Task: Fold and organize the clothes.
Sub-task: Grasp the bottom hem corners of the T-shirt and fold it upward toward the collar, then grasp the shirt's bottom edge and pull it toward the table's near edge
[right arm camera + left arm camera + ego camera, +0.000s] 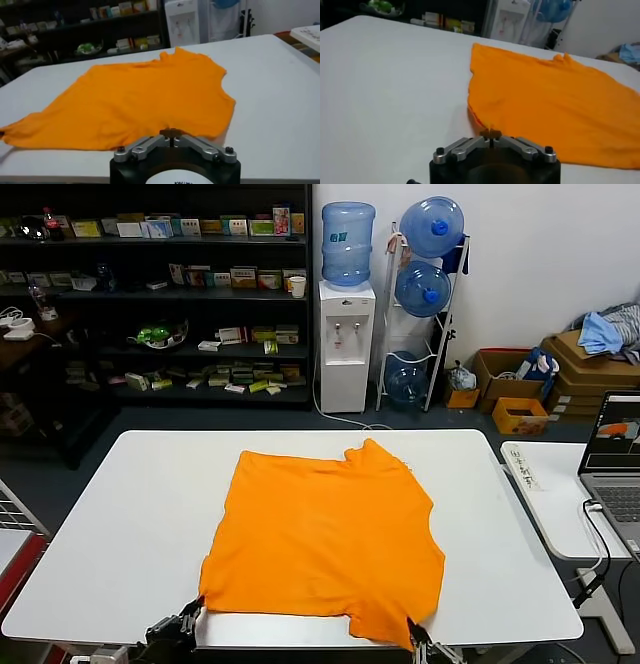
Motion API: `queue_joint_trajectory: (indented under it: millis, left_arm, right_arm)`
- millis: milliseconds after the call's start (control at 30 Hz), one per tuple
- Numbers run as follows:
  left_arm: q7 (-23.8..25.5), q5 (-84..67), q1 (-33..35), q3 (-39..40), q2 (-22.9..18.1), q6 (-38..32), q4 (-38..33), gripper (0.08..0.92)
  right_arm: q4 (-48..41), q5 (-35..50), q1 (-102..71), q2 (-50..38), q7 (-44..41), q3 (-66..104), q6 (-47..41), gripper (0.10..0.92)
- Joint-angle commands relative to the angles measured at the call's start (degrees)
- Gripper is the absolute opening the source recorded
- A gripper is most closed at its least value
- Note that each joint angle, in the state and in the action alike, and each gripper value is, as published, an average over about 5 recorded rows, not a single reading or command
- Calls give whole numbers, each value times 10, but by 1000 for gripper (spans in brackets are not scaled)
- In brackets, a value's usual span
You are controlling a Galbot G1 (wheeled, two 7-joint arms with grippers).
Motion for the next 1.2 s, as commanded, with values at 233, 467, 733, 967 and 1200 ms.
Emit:
queue_joint_trajectory:
  millis: [233, 467, 733, 967, 1200]
  left_arm:
    - [-2, -48, -269, 48, -2, -44, 117, 92]
    - [14, -49, -321, 79, 11, -48, 175, 92]
    - [20, -24, -349, 101, -2, -46, 222, 130]
    - [26, -6, -331, 93, 6, -40, 207, 324]
    - [40, 41, -254, 60, 14, -45, 172, 541]
  right_arm:
    - [-178, 110, 357, -18, 68, -53, 14, 124]
    - [-225, 154, 430, -26, 84, -68, -22, 124]
    - [-246, 178, 449, -25, 63, -83, -42, 183]
    - [-239, 166, 445, -29, 31, -83, -60, 388]
    - [-195, 22, 345, -52, -15, -42, -24, 588]
